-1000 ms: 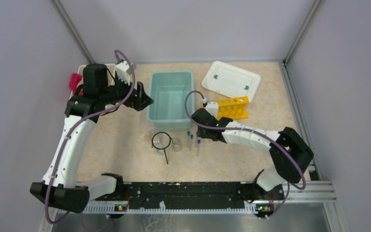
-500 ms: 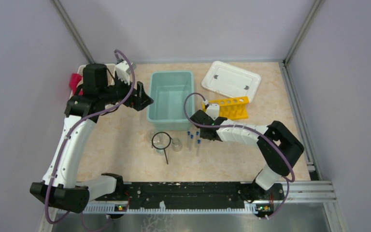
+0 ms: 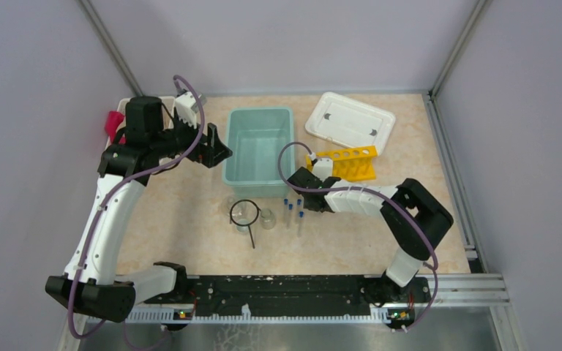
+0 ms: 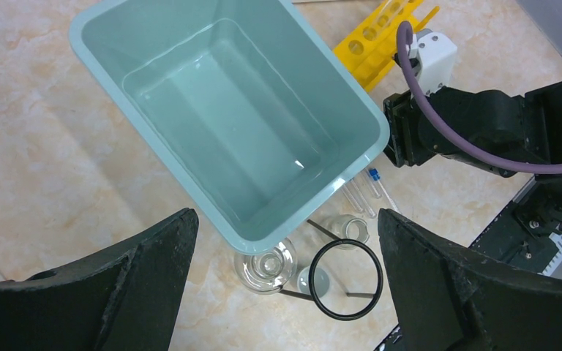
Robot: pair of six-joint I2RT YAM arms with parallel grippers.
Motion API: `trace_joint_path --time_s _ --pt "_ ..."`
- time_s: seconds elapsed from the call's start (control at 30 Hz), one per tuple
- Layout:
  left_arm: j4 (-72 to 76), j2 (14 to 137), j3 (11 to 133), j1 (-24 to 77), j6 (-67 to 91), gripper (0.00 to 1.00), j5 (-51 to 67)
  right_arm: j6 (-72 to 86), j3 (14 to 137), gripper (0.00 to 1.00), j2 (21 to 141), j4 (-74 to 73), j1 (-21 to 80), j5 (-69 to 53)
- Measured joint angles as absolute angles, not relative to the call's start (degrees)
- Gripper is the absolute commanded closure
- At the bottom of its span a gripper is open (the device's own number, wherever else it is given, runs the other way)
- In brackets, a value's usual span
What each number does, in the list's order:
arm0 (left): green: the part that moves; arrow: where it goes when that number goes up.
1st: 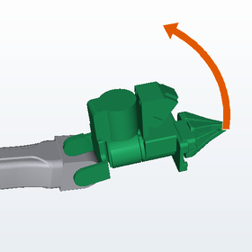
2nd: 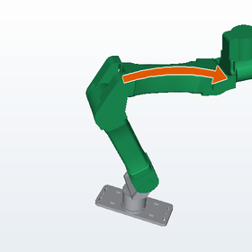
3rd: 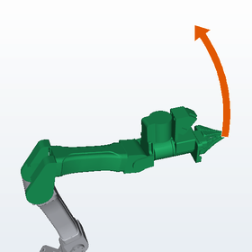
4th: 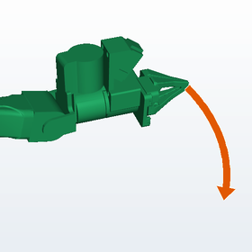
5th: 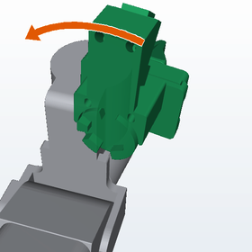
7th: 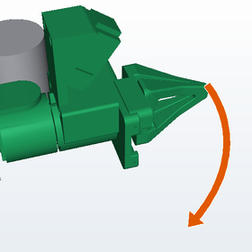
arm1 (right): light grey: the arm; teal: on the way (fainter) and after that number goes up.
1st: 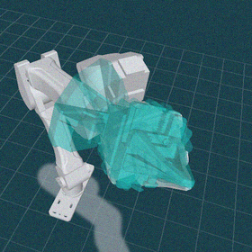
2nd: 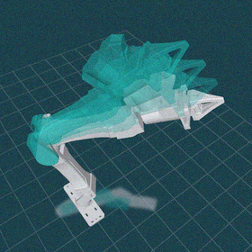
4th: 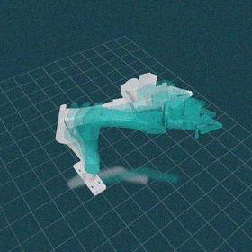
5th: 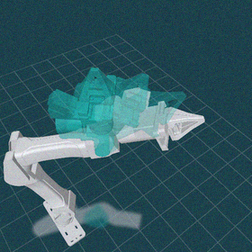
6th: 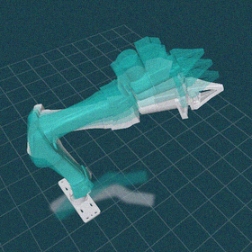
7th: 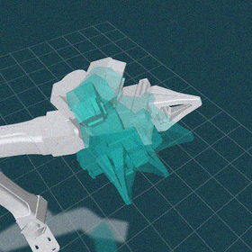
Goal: Organize the chemistry lab equipment
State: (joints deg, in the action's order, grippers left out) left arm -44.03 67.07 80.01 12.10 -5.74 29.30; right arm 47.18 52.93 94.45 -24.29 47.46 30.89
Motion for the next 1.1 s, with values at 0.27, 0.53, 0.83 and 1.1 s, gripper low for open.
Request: trace_joint_path --time_s 0.27,0.53,0.83,1.1 --pt "-44.0 67.1 80.0 12.1 -5.8 0.01 29.0 47.6 53.0 0.74 96.2 -22.5 47.4 30.9" --pt "-44.0 67.4 81.0 12.1 -5.8 0.01 29.0 47.3 53.1 0.97 96.3 -21.9 48.0 30.5" --pt "-44.1 67.4 81.0 12.1 -6.6 0.01 30.3 44.6 53.7 1.00 92.3 -25.6 48.9 28.8" --pt "-44.1 61.9 78.2 12.1 -14.8 0.01 37.9 36.9 56.5 1.00 72.8 -27.1 49.0 14.8"
